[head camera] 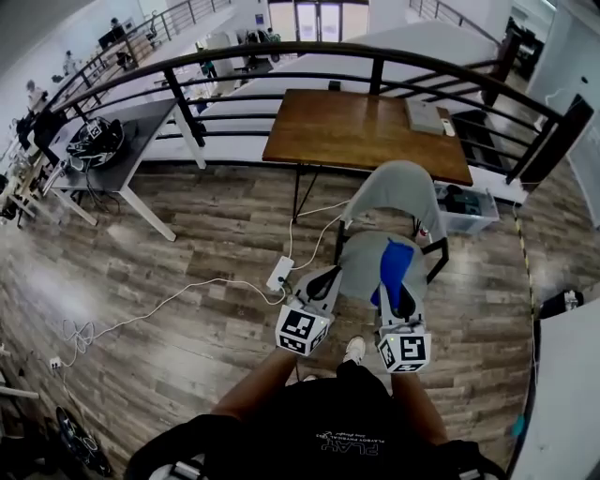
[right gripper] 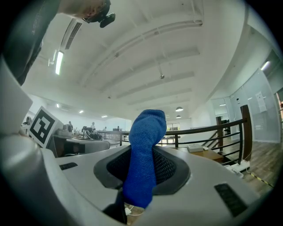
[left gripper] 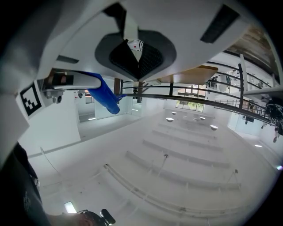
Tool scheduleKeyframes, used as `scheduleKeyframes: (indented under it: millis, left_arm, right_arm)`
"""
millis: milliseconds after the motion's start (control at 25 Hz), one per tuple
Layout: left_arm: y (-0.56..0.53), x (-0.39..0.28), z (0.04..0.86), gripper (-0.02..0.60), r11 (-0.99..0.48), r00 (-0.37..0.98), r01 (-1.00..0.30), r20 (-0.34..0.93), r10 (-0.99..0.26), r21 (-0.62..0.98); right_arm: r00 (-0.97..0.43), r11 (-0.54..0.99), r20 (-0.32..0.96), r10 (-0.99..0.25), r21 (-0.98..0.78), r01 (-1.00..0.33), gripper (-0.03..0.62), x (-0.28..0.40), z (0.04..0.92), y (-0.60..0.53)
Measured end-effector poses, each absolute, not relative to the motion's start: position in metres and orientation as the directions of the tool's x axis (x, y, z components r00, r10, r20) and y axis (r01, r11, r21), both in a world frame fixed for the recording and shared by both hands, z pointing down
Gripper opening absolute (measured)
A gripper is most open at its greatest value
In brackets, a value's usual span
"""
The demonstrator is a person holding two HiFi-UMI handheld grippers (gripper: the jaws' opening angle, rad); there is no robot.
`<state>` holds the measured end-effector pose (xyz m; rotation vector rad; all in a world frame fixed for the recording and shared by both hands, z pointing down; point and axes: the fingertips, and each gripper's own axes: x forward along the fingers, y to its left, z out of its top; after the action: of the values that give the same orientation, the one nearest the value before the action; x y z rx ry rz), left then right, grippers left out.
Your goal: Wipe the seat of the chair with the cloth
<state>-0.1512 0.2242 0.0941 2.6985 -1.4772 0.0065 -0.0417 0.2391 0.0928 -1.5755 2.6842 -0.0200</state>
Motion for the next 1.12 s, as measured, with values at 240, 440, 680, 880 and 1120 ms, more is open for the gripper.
scheduleKeyframes:
  millis: [240, 440, 680, 880, 1120]
  left_arm:
    - [0.188, -0.127, 0.093, 0.002, -0.513, 0.515, -0.857, 0.042, -0.856, 0.054]
    - [0.159, -0.11, 0.093, 0.002, -0.484, 0.485, -0.875, 0.046, -0.873, 0.035]
    - [0.129, -0.093, 0.098, 0.002, -0.444, 0.445, -0.896, 0.074, -0.893, 0.028]
    - [0.114, -0.091, 0.107, 0.002, -0.413, 0.414, -0.91, 0.105, -0.904, 0.03]
    - [0.094, -0.094, 0.115, 0.002, -0.396, 0.396, -0.918, 0.136, -0.908, 0.026]
  right_arm:
    - [-0.54, 0.54, -0.014, -0.842, -0.038, -0.841, 0.113, -0.027, 0.093, 0.202]
    - [-0.554, 0.554, -0.008, -0.833, -0.004, -0.833, 0.112, -0.008, 0.098, 0.171]
    - [-0.587, 0.587, 0.007, -0.81, -0.017, -0.81, 0.113, 0.012, 0.104, 0.134]
    - [-0.61, 0.609, 0.029, -0.792, -0.027, -0.793, 0.114, 0.018, 0.113, 0.117]
    - [-0.628, 0.626, 0.043, -0.777, -0.057, -0.778, 0.114, 0.014, 0.125, 0.096]
